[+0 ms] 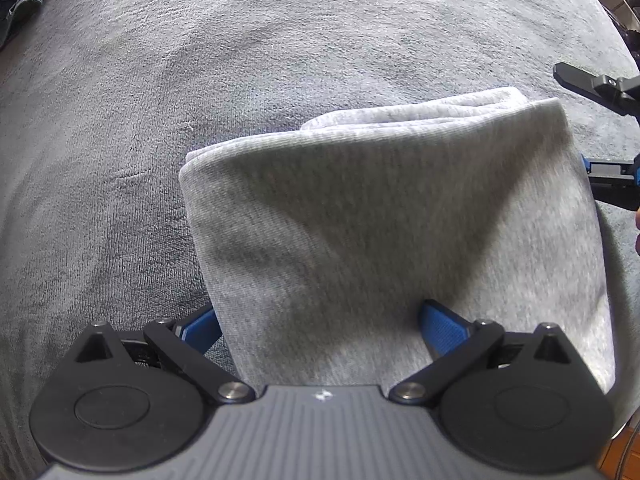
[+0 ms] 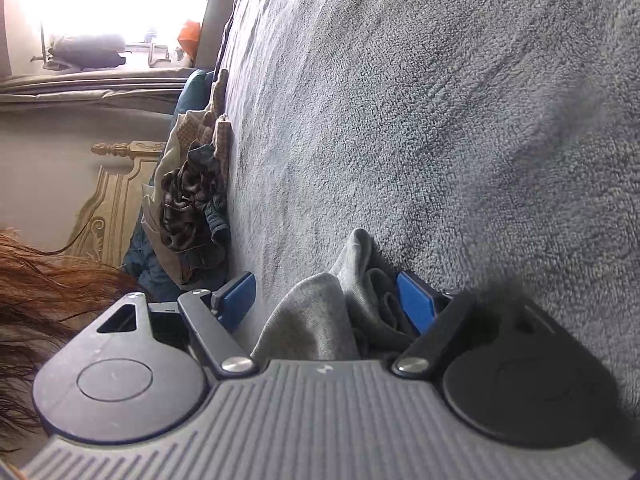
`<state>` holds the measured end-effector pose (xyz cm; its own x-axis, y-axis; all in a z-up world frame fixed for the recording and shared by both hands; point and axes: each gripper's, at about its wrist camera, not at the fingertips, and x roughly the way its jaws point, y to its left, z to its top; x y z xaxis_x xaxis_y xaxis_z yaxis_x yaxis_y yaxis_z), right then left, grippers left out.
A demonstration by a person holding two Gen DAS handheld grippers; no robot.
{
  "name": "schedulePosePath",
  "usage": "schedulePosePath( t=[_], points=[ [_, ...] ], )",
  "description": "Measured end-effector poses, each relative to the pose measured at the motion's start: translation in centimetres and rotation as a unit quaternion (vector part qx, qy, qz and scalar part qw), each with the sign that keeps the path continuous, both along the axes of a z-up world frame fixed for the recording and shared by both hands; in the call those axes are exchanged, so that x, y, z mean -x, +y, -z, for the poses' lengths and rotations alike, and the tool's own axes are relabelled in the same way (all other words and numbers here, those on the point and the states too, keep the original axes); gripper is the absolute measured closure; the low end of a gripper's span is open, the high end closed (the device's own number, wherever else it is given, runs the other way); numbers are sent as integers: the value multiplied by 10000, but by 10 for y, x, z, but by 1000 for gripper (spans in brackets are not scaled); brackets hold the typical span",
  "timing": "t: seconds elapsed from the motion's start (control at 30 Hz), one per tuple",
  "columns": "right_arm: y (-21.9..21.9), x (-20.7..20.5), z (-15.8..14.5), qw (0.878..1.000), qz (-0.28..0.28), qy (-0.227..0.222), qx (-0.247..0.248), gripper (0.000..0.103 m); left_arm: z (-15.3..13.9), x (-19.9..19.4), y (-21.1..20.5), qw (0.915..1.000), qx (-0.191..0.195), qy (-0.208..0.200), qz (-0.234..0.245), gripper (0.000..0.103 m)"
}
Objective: Fold clothes
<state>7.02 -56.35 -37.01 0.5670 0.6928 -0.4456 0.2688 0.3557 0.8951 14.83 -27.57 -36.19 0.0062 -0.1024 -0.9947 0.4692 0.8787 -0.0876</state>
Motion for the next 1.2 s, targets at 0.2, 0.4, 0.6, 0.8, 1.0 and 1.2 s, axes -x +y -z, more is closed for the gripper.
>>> schedulePosePath(
  t=[0.2,0.4,0.6,0.8,1.0,1.2],
  points=[
    [-2,2,2,10000,-3,-29,-29,25,2,2,-2,10000,-1,-1,-3,0],
    [-6,9,4,9999,-20,-47,-160,24,2,10,3,9999,85,26,-95,0],
    [0,24,4,9996,-161,-73,-219,24,4,12,16,9988,335,178,-310,0],
    [0,30,4,9995,-173,-96,-258,25,8,8,22,9980,459,244,-352,0],
    [-2,37,0,9988,-480,-39,-53,25,8,-1,35,9970,576,354,-380,0],
    [4,58,-5,9902,-1362,171,272,24,4,7,47,9964,669,315,-411,2]
  ],
)
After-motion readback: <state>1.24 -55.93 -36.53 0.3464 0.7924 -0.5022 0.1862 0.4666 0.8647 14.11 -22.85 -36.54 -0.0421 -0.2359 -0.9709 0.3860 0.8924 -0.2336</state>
